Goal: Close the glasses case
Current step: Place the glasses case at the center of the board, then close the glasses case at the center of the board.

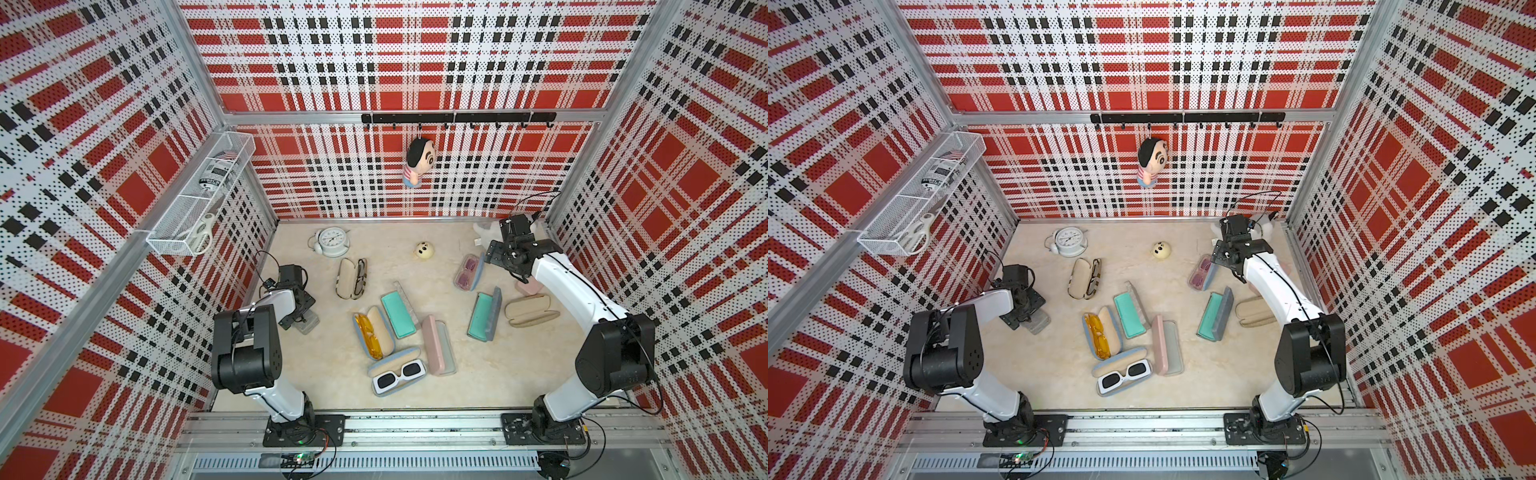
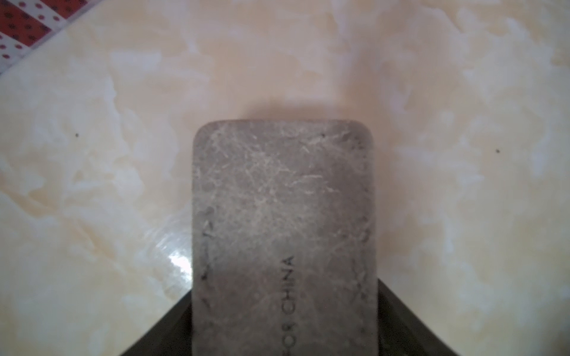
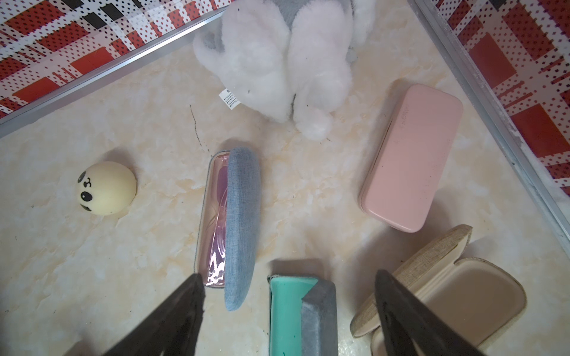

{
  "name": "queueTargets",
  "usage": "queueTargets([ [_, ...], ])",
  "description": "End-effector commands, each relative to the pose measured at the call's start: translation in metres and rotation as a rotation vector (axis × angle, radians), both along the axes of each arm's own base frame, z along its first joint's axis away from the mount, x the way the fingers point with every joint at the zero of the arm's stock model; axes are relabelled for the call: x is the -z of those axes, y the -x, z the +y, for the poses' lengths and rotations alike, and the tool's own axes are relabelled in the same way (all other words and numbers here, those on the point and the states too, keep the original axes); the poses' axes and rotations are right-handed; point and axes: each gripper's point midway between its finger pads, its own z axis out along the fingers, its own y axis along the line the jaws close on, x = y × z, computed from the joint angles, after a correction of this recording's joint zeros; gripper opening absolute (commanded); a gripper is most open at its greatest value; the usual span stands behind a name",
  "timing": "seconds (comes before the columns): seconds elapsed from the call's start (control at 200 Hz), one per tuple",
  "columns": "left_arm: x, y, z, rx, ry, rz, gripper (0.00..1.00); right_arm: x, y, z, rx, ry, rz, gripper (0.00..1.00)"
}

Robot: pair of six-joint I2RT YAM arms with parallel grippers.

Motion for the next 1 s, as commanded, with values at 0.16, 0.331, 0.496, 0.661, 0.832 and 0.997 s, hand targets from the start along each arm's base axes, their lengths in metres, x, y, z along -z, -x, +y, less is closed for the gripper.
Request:
queueTargets([
  [0.16, -0.053, -0.015, -0.014, 0.026, -0.024, -0.119, 0.98, -0.018, 0.003, 0.006, -0.025, -0.014, -0.043, 0.88],
  [0.331, -0.115, -0.042, -0.074, 0.114, -0.054, -0.278, 0.98, -0.028, 0.006, 0.007, -0.042, -0.015, -0.067, 0.85],
  [0.496, -0.187, -0.085, -0.186, 0.333, -0.025, -0.467, 0.87, -0.028, 0.01, 0.01, -0.078, -0.005, -0.05, 0.42],
  [0.661, -0.205, -0.126, -0.31, 0.667, 0.112, -0.58, 0.28, -0.017, 0.016, 0.006, -0.071, 0.018, -0.003, 0.08],
  [0.832, -0.159, -0.15, -0.407, 0.91, 0.209, -0.506, 0.09, 0.001, 0.016, 0.007, -0.069, 0.02, 0.033, 0.03],
  [0.997, -0.107, -0.16, -0.465, 1.031, 0.26, -0.439, 0.05, 0.027, 0.007, 0.015, -0.084, -0.006, 0.068, 0.03],
])
